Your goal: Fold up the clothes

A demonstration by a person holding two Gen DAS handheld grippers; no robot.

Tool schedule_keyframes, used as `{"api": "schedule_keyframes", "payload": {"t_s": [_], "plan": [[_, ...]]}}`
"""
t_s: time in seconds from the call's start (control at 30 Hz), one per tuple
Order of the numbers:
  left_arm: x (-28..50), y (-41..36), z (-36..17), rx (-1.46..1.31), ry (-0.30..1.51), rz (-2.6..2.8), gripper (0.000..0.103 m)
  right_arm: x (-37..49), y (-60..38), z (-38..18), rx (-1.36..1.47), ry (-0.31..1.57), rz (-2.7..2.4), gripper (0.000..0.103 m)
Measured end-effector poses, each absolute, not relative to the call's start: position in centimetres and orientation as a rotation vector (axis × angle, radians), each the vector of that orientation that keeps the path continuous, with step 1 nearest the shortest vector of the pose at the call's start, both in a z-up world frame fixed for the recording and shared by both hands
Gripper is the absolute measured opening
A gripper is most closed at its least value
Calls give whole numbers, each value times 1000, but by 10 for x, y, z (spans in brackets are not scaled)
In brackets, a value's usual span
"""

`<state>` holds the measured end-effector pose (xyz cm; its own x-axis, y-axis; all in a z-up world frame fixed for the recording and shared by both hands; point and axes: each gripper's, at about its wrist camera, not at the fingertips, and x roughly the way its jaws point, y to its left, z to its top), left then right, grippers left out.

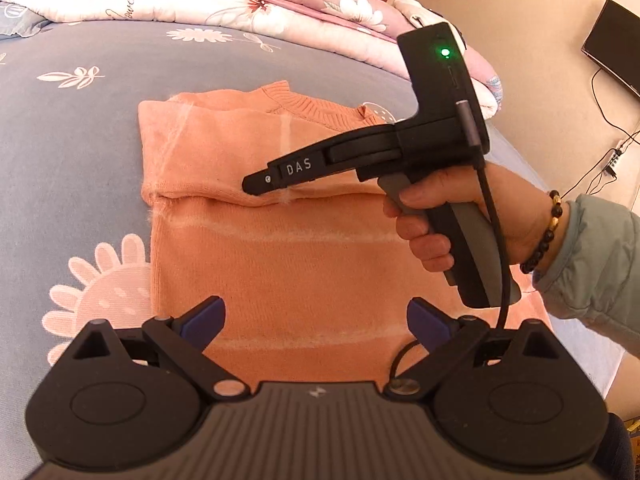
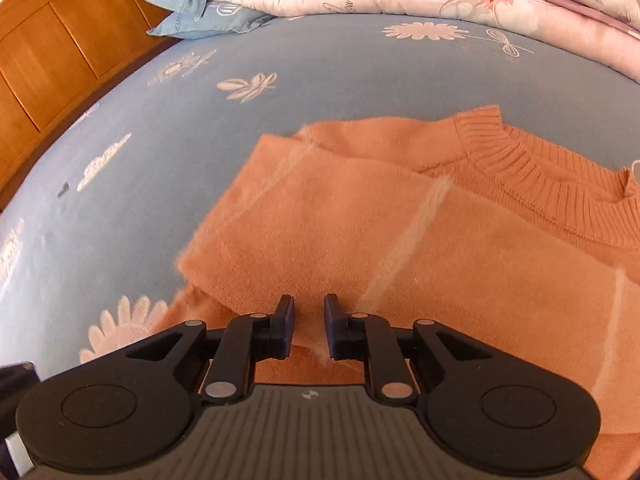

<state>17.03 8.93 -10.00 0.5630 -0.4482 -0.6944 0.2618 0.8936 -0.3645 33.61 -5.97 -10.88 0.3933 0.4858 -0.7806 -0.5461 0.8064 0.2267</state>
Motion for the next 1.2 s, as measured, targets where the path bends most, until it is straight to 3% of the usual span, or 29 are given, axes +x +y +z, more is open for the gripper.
{"api": "schedule_keyframes", "payload": {"t_s": [0.2,0.27,0.33,0.57,0.8,1.0,1.17,1.2], "plan": [[166,80,-91,-176,903,-422,97,324,-126,-79,127,871,509,27],[167,75,-88,-170,904,-421,97,330,-144,-99,159,927,458,27],[167,68,-84,-160,902,-428,97,332,-155,-116,165,938,447,20],[169,50,-79,-126,908,-438,97,321,-186,-85,250,866,404,23],[175,41,-73,-115,940,-393,97,334,-221,-111,311,935,300,22],[166,33,-65,-64,956,-373,97,298,-223,-69,209,935,257,34],[146,25,-64,-49,1001,-380,97,234,-242,-51,105,964,215,35],[141,23,-64,-44,1009,-380,97,220,-248,-51,103,974,202,39]]}}
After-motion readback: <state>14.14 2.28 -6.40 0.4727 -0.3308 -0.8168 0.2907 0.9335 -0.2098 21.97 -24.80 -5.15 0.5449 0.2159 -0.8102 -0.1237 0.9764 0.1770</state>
